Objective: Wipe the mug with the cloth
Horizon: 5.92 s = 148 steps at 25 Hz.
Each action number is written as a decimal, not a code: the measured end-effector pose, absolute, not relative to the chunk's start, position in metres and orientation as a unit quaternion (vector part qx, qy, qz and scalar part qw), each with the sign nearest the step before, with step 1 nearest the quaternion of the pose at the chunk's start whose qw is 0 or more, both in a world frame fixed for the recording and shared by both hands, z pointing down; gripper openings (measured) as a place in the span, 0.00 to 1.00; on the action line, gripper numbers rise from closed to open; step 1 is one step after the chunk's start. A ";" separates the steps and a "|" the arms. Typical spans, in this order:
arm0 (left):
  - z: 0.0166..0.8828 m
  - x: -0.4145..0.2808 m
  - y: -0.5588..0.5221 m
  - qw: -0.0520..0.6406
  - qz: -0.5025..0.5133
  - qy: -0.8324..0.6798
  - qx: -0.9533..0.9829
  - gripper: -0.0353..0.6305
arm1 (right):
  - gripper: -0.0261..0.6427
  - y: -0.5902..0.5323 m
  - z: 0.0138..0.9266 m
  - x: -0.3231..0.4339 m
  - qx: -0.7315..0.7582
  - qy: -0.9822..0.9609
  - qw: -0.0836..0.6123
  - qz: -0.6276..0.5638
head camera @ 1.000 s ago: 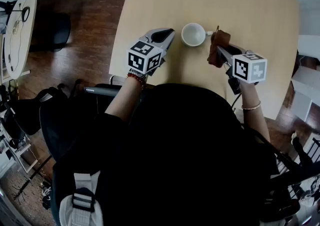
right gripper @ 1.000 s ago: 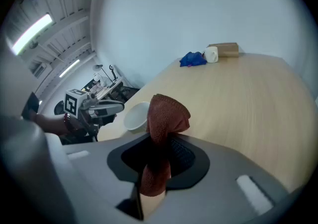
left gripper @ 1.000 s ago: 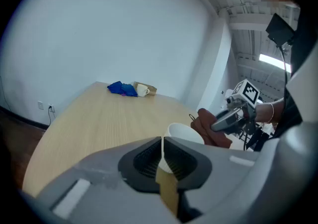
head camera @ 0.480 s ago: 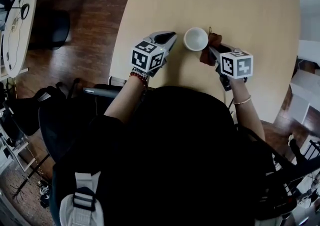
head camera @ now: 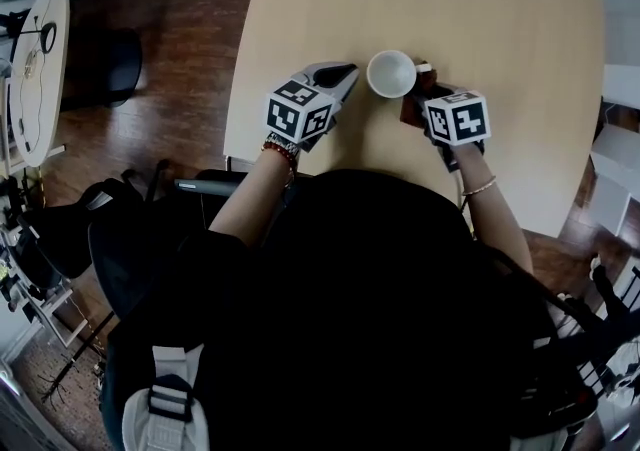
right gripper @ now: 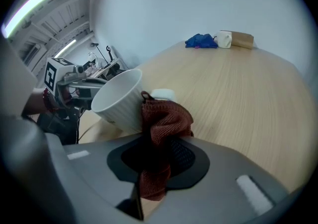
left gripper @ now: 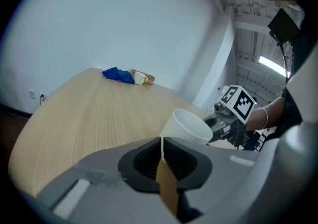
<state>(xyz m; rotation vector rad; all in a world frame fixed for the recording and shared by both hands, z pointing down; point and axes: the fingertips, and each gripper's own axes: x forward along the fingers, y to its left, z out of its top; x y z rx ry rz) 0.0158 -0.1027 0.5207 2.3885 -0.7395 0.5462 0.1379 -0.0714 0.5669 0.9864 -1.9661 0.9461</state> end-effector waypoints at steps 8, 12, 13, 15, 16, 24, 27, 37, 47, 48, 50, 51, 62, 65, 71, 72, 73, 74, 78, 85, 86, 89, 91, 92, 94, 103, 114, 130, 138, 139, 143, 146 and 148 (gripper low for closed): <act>0.513 0.014 -0.104 0.274 0.207 -0.279 0.897 0.06 | 0.16 -0.065 0.542 0.138 0.391 -0.774 0.326 0.376; 0.494 -0.001 -0.102 0.264 0.189 -0.293 0.899 0.06 | 0.16 -0.060 0.504 0.135 0.393 -0.794 0.287 0.364; 0.487 -0.006 -0.101 0.263 0.182 -0.296 0.900 0.06 | 0.16 -0.059 0.495 0.134 0.395 -0.797 0.277 0.363; 0.474 -0.018 -0.099 0.259 0.167 -0.303 0.902 0.06 | 0.16 -0.058 0.482 0.129 0.398 -0.801 0.258 0.366; 0.468 -0.024 -0.099 0.257 0.162 -0.306 0.902 0.06 | 0.16 -0.060 0.479 0.127 0.401 -0.801 0.254 0.365; 0.441 -0.057 -0.096 0.237 0.144 -0.317 0.907 0.06 | 0.16 -0.065 0.504 0.128 0.437 -0.777 0.270 0.364; 0.437 -0.061 -0.096 0.234 0.141 -0.317 0.908 0.06 | 0.16 -0.065 0.518 0.130 0.443 -0.770 0.273 0.369; 0.442 -0.051 -0.093 0.240 0.143 -0.309 0.909 0.06 | 0.16 -0.060 0.558 0.141 0.446 -0.755 0.330 0.348; 0.440 -0.059 -0.100 0.247 0.129 -0.319 0.906 0.06 | 0.16 -0.050 0.497 0.128 0.424 -0.803 0.263 0.325; 0.439 -0.061 -0.100 0.247 0.127 -0.322 0.905 0.06 | 0.16 -0.048 0.491 0.125 0.420 -0.809 0.260 0.319; 0.439 -0.064 -0.101 0.247 0.127 -0.325 0.904 0.06 | 0.16 -0.043 0.488 0.118 0.411 -0.818 0.266 0.303; 0.440 -0.066 -0.101 0.247 0.127 -0.327 0.903 0.06 | 0.16 -0.043 0.491 0.114 0.407 -0.820 0.276 0.295; 0.449 -0.079 -0.095 0.256 0.134 -0.333 0.897 0.06 | 0.16 -0.044 0.541 0.109 0.395 -0.805 0.358 0.259; 0.452 -0.079 -0.094 0.261 0.135 -0.332 0.896 0.06 | 0.16 -0.045 0.555 0.107 0.380 -0.797 0.395 0.252; 0.451 -0.072 -0.092 0.258 0.130 -0.331 0.899 0.06 | 0.16 -0.042 0.566 0.112 0.356 -0.784 0.443 0.250; 0.451 -0.071 -0.092 0.258 0.127 -0.331 0.899 0.06 | 0.16 -0.041 0.563 0.112 0.351 -0.787 0.444 0.245; 0.450 -0.071 -0.092 0.258 0.124 -0.333 0.899 0.06 | 0.16 -0.039 0.558 0.109 0.346 -0.793 0.442 0.237; 0.450 -0.072 -0.091 0.258 0.122 -0.334 0.898 0.06 | 0.16 -0.038 0.551 0.105 0.340 -0.801 0.437 0.229; 0.452 -0.079 -0.089 0.262 0.116 -0.339 0.896 0.06 | 0.16 -0.029 0.523 0.086 0.318 -0.827 0.417 0.202; 0.454 -0.089 -0.083 0.267 0.113 -0.344 0.893 0.06 | 0.16 -0.029 0.494 0.062 0.297 -0.843 0.411 0.178; 0.453 -0.090 -0.083 0.268 0.112 -0.345 0.893 0.06 | 0.16 -0.031 0.497 0.060 0.294 -0.842 0.416 0.177; 0.452 -0.090 -0.085 0.266 0.110 -0.345 0.893 0.06 | 0.16 -0.034 0.511 0.056 0.288 -0.839 0.426 0.179; 0.454 -0.090 -0.086 0.265 0.110 -0.346 0.893 0.06 | 0.16 -0.033 0.520 0.053 0.284 -0.838 0.430 0.178; 0.455 -0.090 -0.085 0.266 0.111 -0.346 0.893 0.06 | 0.16 -0.032 0.524 0.052 0.282 -0.837 0.433 0.178; 0.456 -0.092 -0.084 0.267 0.112 -0.347 0.892 0.06 | 0.16 -0.030 0.531 0.051 0.279 -0.833 0.443 0.178; 0.456 -0.089 -0.082 0.274 0.111 -0.340 0.893 0.06 | 0.16 -0.029 0.553 0.050 0.291 -0.806 0.468 0.216; 0.463 -0.083 -0.084 0.277 0.119 -0.330 0.895 0.06 | 0.16 -0.027 0.524 0.034 0.303 -0.815 0.456 0.191; 0.462 -0.081 -0.081 0.275 0.129 -0.319 0.898 0.06 | 0.16 -0.038 0.538 0.012 0.351 -0.794 0.442 0.225; 0.467 -0.078 -0.082 0.278 0.131 -0.312 0.899 0.06 | 0.16 -0.039 0.553 0.017 0.361 -0.779 0.448 0.249; 0.467 -0.077 -0.083 0.278 0.131 -0.311 0.899 0.06 | 0.16 -0.038 0.552 0.018 0.361 -0.779 0.447 0.252; 0.466 -0.078 -0.085 0.279 0.128 -0.311 0.899 0.06 | 0.16 -0.030 0.535 0.035 0.366 -0.780 0.430 0.270; 0.466 -0.078 -0.086 0.279 0.128 -0.310 0.900 0.06 | 0.16 -0.025 0.521 0.062 0.384 -0.775 0.418 0.277; 0.466 -0.077 -0.086 0.280 0.129 -0.309 0.900 0.06 | 0.16 -0.025 0.511 0.081 0.404 -0.771 0.405 0.281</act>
